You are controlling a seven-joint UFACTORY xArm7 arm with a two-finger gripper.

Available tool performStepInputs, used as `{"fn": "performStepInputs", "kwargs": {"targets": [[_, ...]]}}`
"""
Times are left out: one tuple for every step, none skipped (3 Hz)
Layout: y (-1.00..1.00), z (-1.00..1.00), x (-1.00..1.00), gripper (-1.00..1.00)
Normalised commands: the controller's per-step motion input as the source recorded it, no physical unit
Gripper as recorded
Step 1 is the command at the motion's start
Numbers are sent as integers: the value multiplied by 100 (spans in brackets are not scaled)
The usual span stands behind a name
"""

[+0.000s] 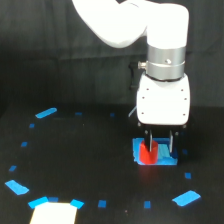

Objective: Pick up the red object from the table

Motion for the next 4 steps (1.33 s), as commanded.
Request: {"fn": "performStepInputs", "kwargs": {"targets": [[100,-15,100,-100],[-36,-14,100,100],[58,-44,100,29],[-100,15,85,100]]}}
